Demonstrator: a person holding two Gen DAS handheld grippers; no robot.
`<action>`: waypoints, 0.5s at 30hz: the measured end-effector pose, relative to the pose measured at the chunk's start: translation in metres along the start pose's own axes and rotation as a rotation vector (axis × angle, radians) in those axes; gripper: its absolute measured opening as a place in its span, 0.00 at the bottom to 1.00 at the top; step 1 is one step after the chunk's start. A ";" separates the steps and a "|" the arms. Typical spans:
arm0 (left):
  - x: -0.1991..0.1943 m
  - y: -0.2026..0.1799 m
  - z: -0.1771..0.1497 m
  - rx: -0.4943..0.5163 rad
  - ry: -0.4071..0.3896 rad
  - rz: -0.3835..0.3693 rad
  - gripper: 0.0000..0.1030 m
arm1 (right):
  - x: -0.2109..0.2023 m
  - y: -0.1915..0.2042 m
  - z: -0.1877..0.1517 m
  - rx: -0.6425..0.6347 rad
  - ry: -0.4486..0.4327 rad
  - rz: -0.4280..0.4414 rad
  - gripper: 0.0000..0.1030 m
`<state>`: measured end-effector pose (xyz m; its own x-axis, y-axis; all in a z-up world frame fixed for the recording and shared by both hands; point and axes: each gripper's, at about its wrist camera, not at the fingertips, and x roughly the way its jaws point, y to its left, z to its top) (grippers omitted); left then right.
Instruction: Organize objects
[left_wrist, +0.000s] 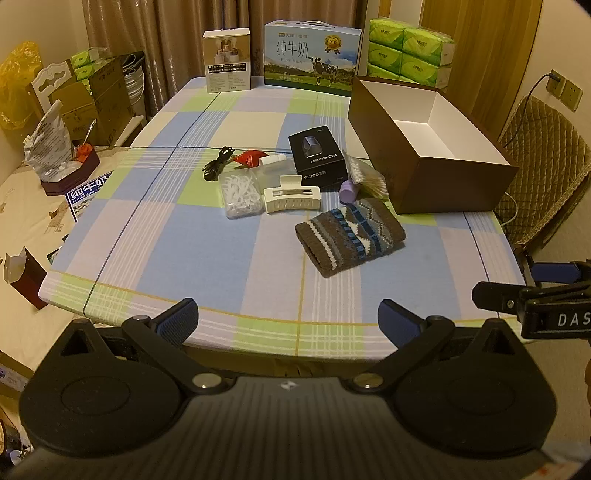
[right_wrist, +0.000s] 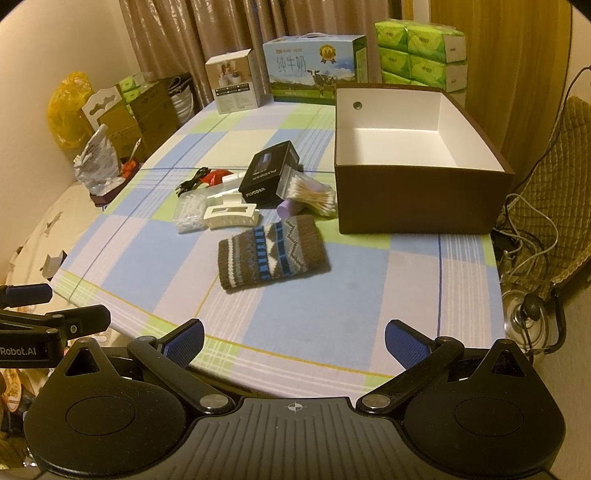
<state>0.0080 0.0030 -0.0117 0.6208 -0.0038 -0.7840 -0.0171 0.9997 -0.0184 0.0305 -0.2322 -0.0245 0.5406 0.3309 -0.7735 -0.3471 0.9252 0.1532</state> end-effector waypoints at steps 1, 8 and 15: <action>-0.001 0.000 0.000 -0.001 0.000 0.000 0.99 | 0.000 0.000 0.000 -0.001 0.001 0.001 0.98; -0.003 -0.004 -0.002 -0.007 0.005 0.005 0.99 | -0.003 -0.002 -0.001 -0.003 0.006 0.008 0.98; -0.005 -0.006 -0.005 -0.013 0.009 0.016 0.99 | -0.003 -0.004 -0.001 -0.011 0.011 0.019 0.98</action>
<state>0.0007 -0.0036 -0.0110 0.6135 0.0121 -0.7896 -0.0376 0.9992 -0.0139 0.0297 -0.2369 -0.0234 0.5256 0.3467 -0.7769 -0.3658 0.9166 0.1617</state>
